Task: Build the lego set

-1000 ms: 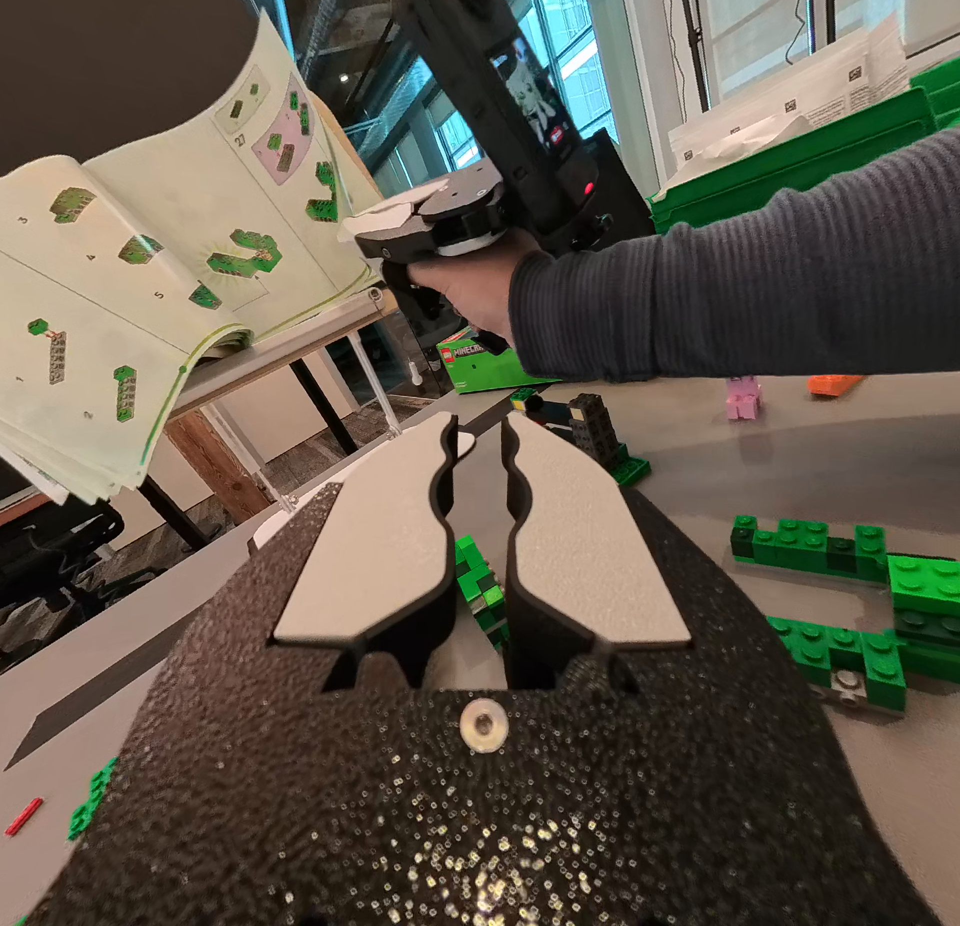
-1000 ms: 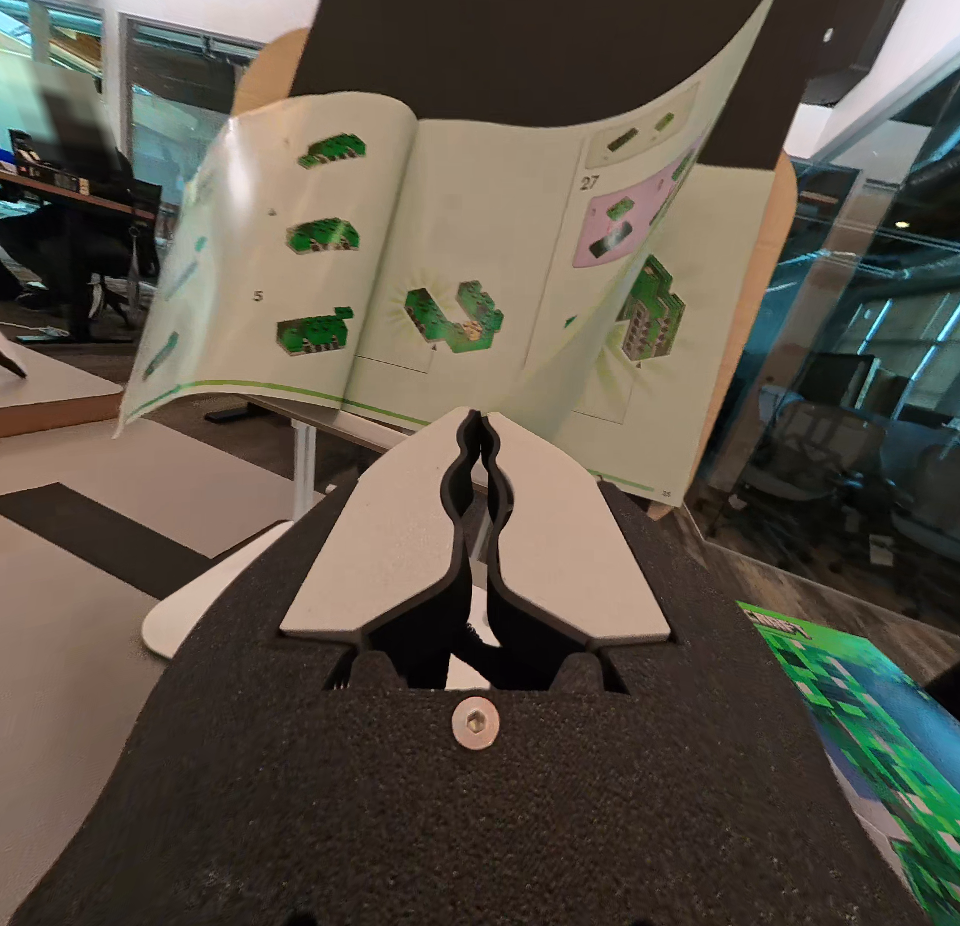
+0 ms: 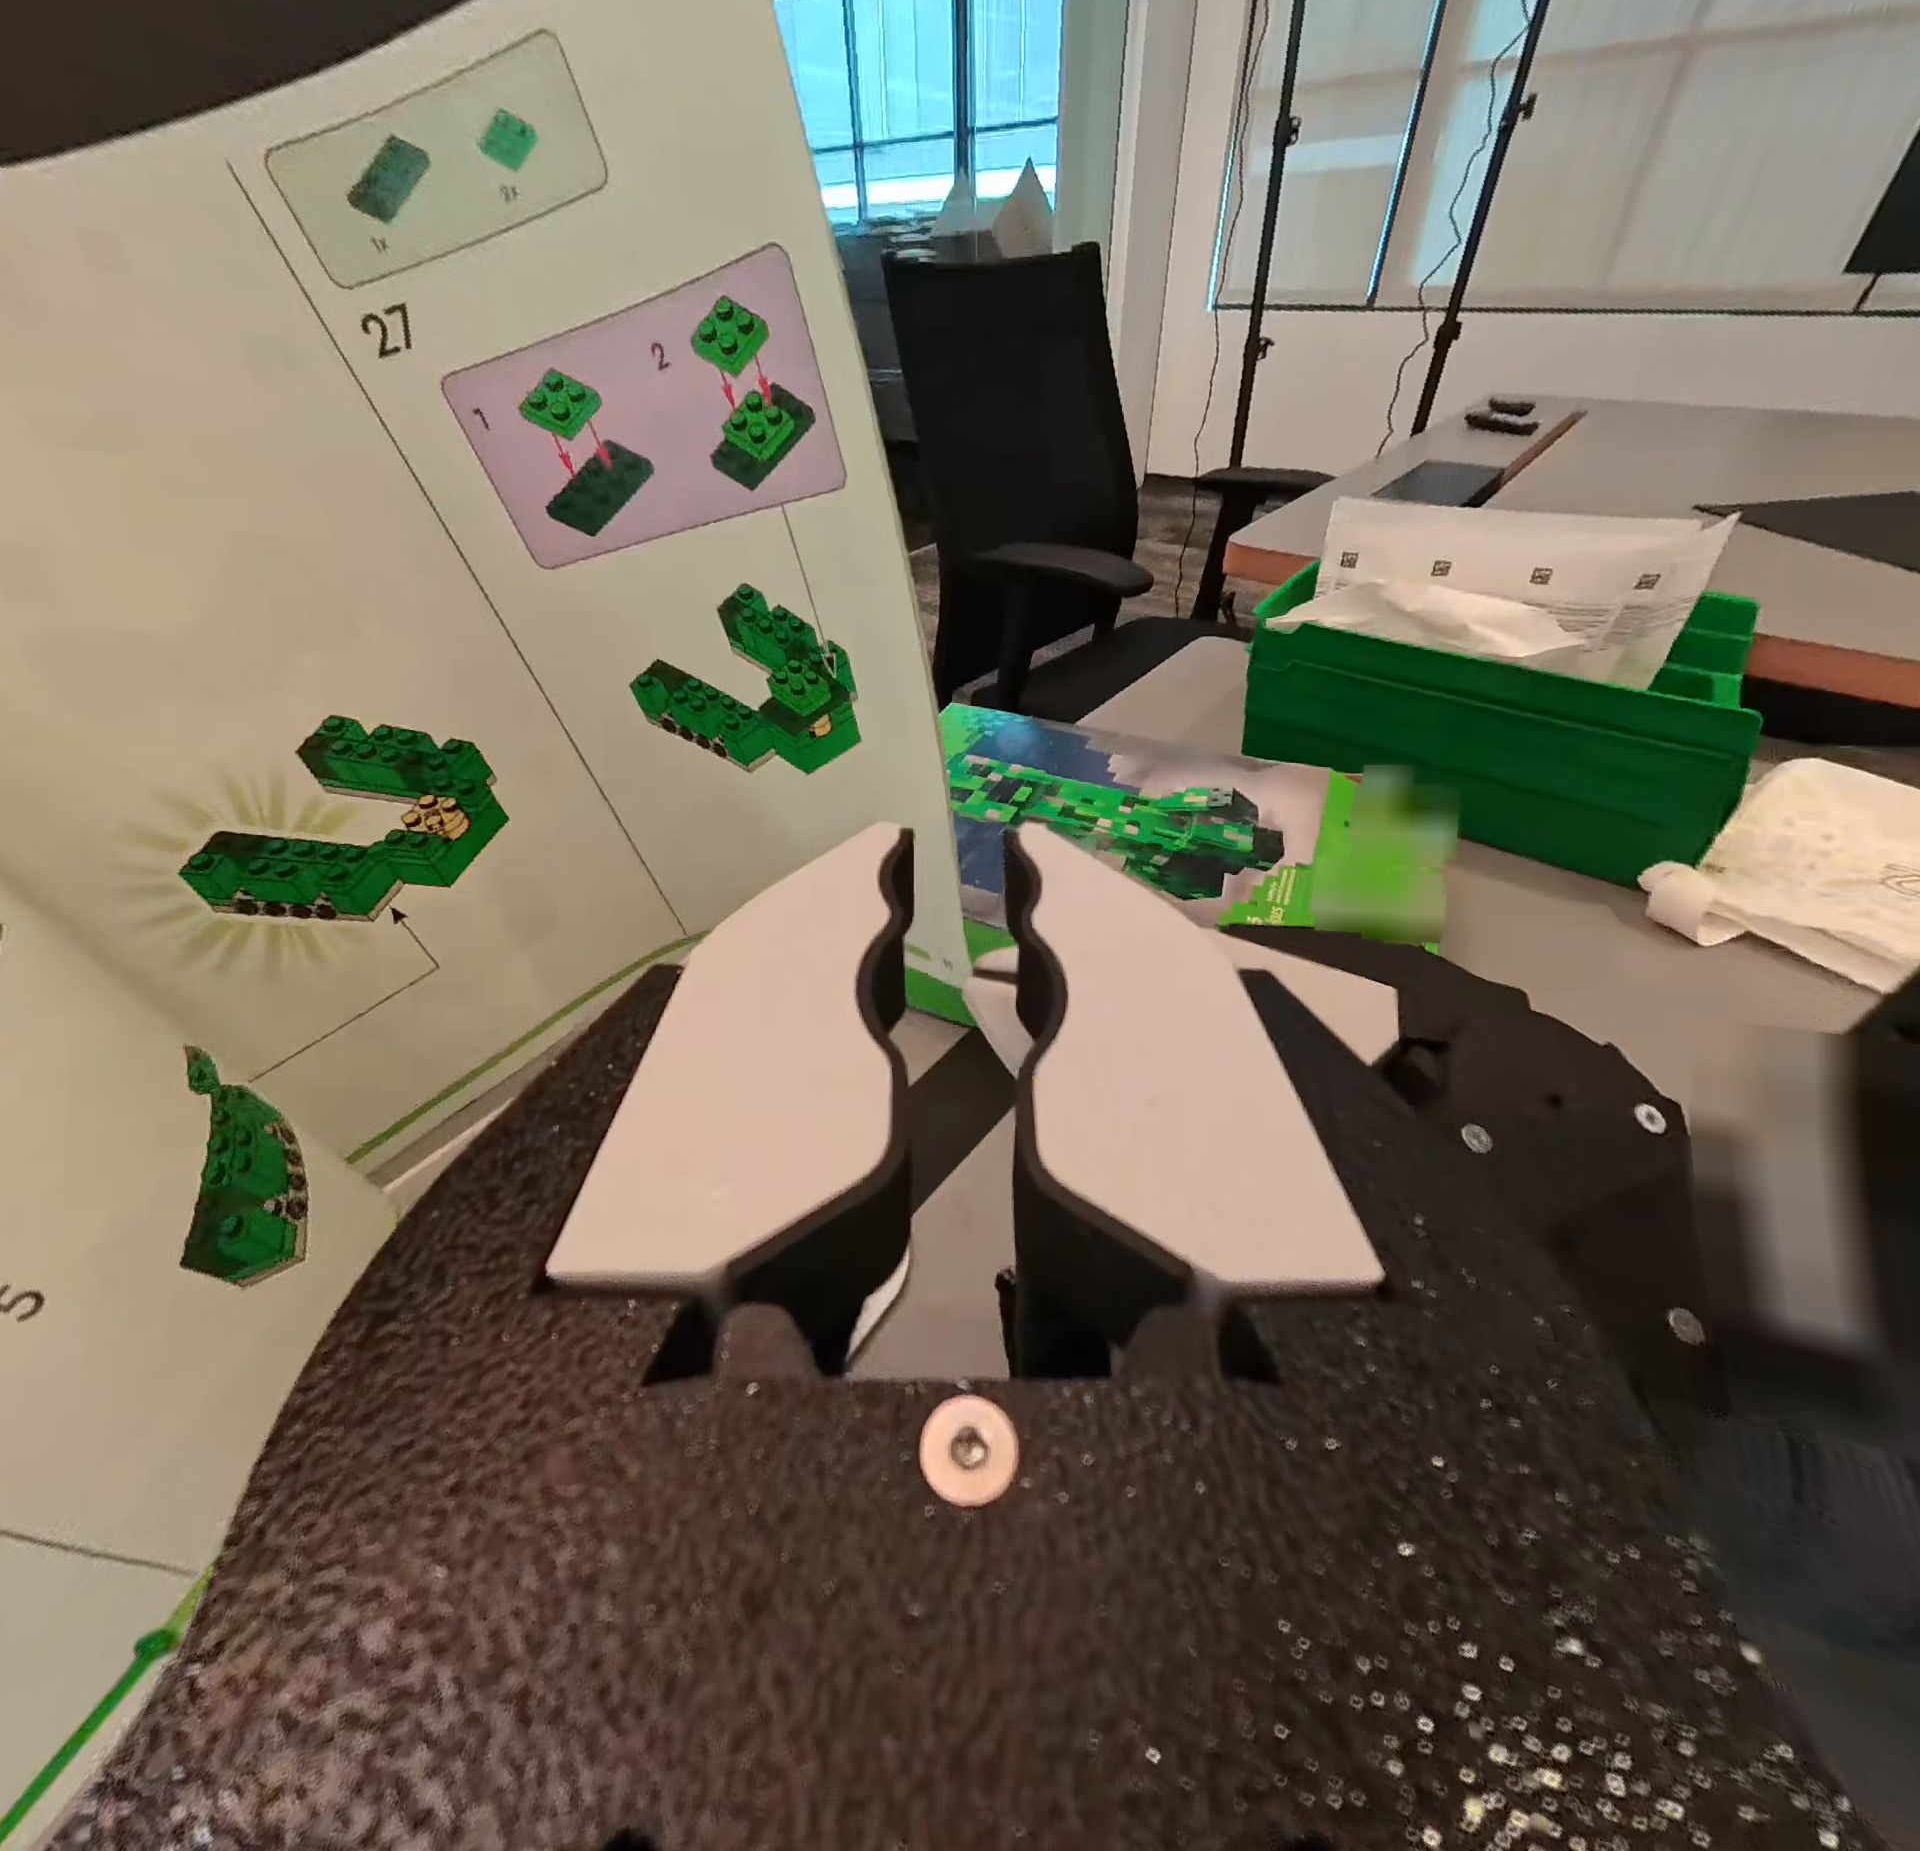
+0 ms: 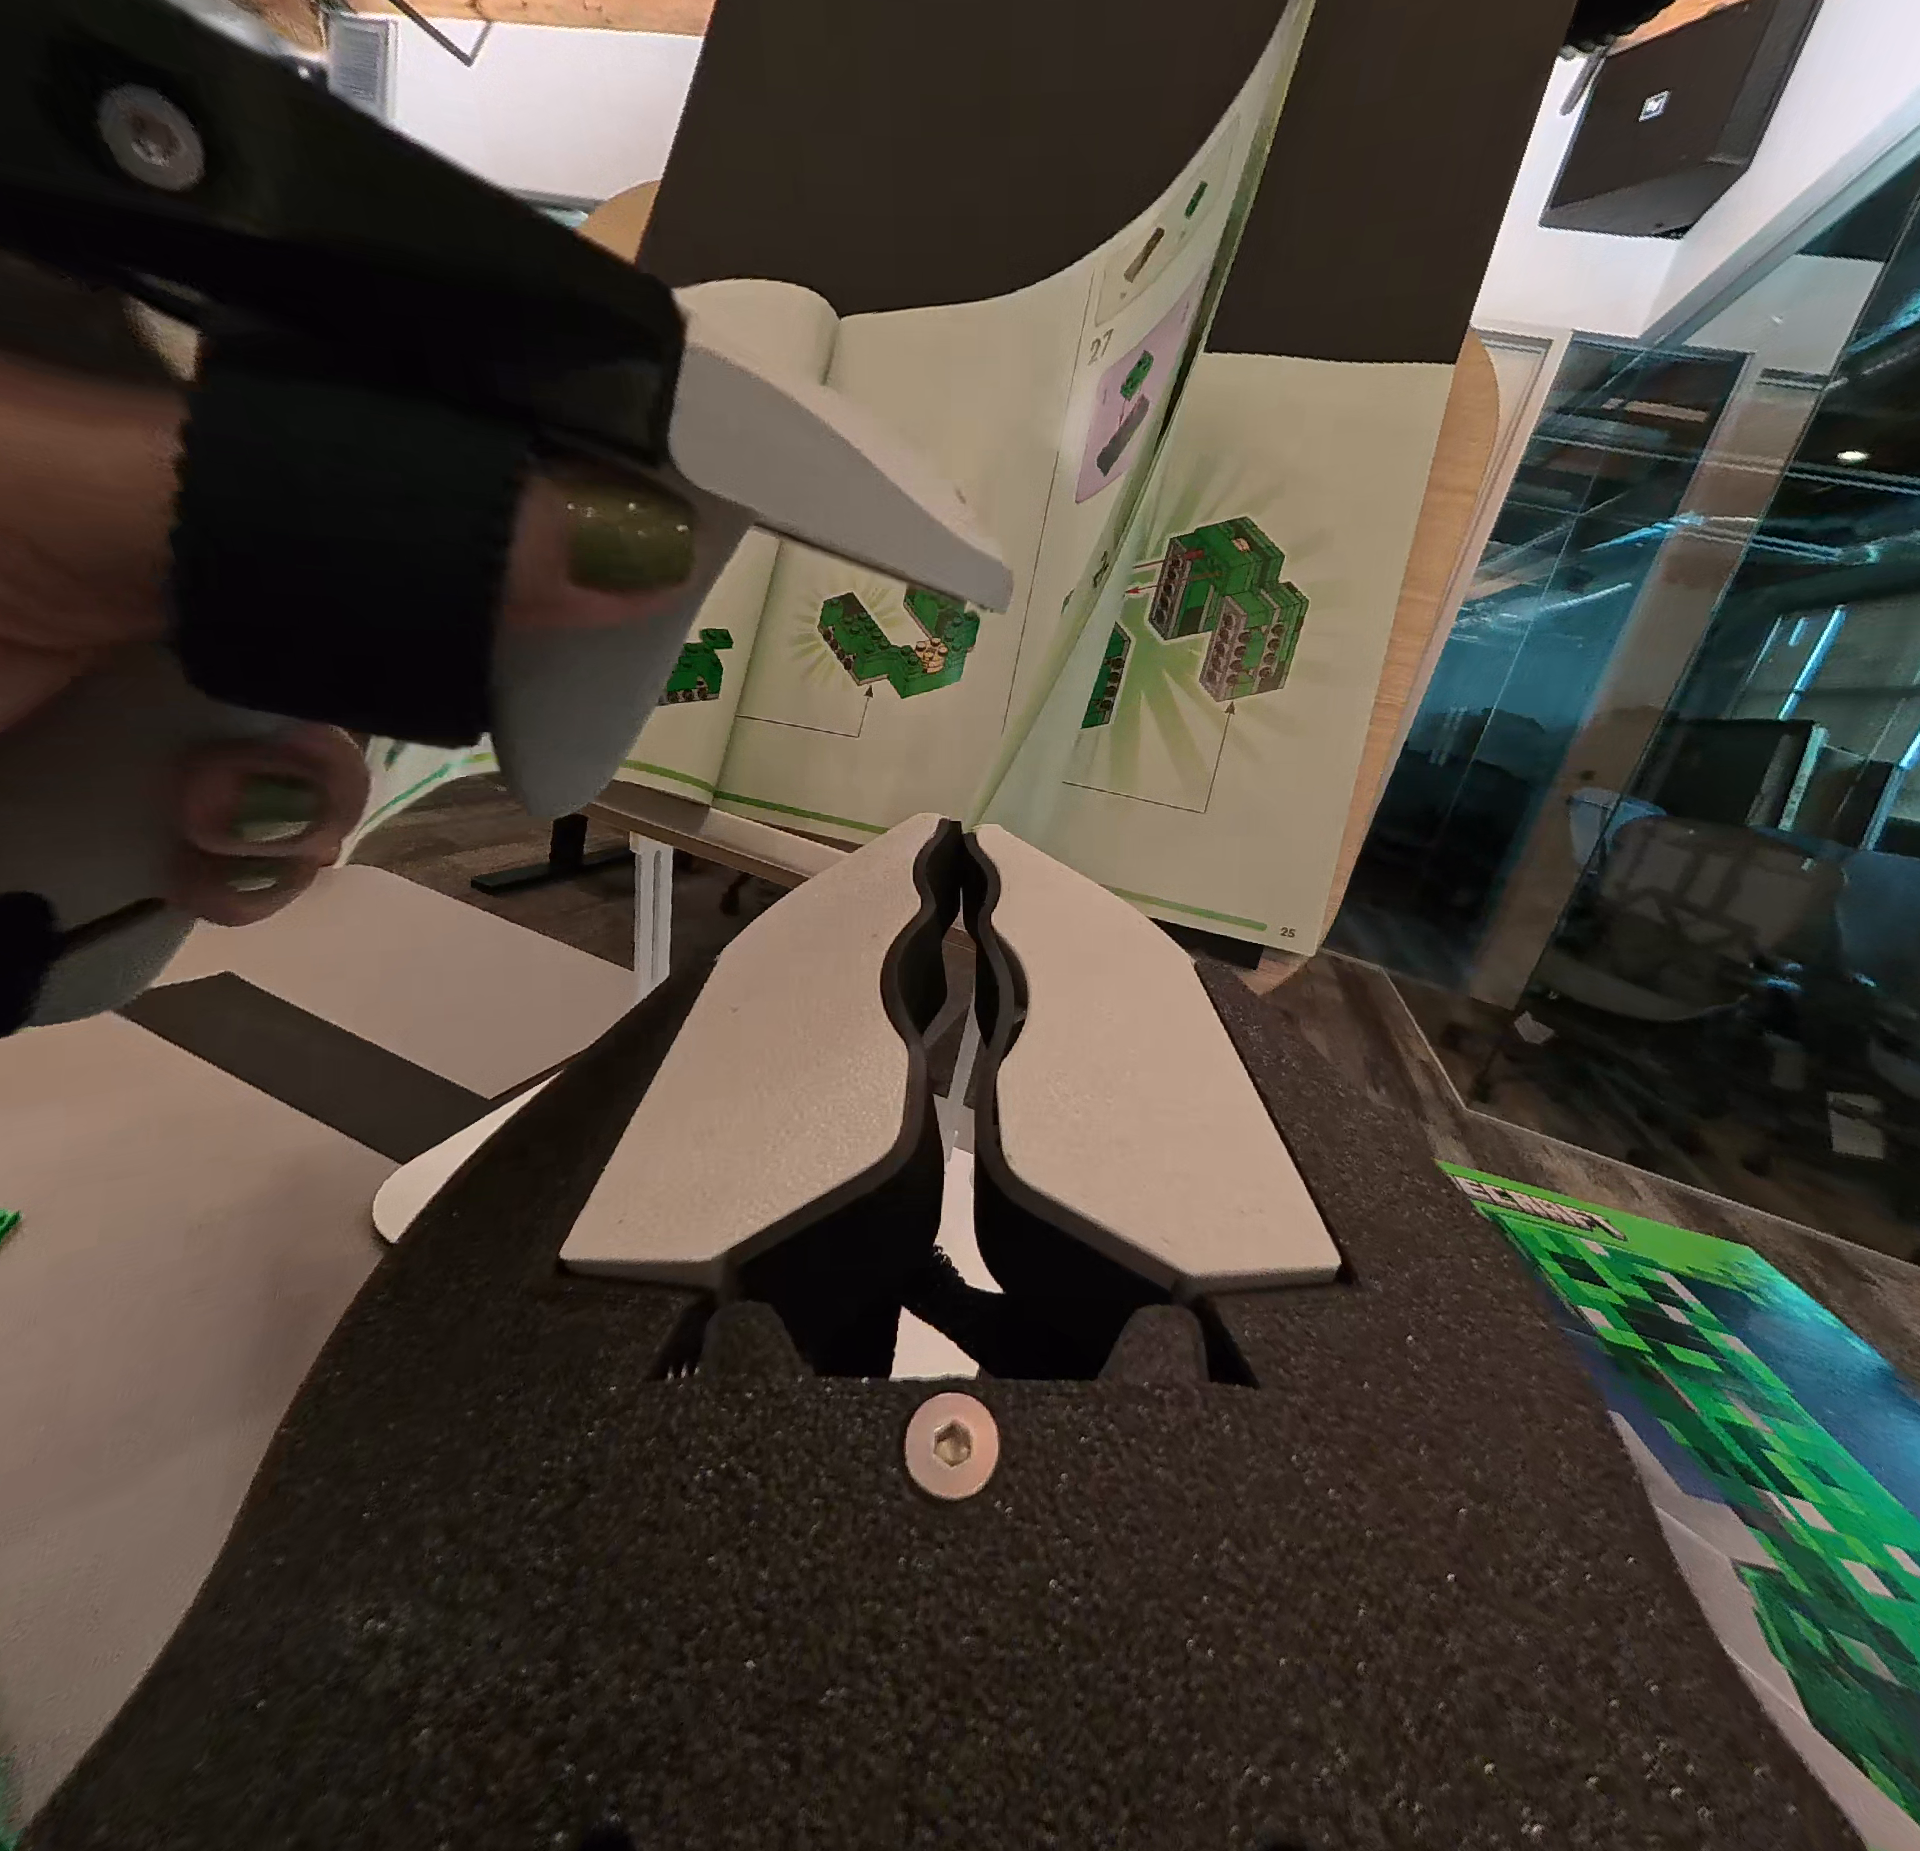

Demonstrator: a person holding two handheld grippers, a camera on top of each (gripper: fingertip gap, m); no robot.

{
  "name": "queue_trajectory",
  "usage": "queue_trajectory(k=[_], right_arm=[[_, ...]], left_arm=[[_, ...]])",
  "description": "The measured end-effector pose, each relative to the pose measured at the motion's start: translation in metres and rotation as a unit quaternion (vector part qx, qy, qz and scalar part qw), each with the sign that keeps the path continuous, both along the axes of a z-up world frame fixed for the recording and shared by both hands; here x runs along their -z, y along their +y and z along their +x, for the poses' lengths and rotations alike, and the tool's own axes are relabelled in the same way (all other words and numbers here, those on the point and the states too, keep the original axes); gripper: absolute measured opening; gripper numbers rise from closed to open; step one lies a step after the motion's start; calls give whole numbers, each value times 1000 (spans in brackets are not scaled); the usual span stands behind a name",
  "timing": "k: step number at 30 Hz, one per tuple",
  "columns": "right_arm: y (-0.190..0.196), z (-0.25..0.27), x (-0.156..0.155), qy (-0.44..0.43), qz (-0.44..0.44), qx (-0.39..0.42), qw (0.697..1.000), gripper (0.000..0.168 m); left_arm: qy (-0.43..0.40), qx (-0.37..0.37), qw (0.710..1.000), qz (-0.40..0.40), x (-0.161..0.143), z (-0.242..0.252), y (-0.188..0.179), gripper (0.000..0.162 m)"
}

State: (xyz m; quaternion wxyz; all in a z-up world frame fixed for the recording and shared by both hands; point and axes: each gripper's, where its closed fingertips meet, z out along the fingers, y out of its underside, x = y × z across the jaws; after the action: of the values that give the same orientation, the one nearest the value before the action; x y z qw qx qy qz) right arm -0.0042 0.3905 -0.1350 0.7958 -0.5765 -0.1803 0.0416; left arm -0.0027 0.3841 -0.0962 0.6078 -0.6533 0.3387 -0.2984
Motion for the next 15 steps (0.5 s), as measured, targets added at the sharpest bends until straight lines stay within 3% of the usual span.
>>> queue_trajectory(k=[1,9,15], right_arm=[[0,0,0,0,0,0,1000,0],[0,4,-1,-6,3,0,1000,0],[1,6,0,-11,2,0,1000,0]], left_arm=[[-8,2,1000,2,-2,1,0,16],[2,16,1000,-15,1,10,10,16],[6,32,999,-31,7,16,14,5]])
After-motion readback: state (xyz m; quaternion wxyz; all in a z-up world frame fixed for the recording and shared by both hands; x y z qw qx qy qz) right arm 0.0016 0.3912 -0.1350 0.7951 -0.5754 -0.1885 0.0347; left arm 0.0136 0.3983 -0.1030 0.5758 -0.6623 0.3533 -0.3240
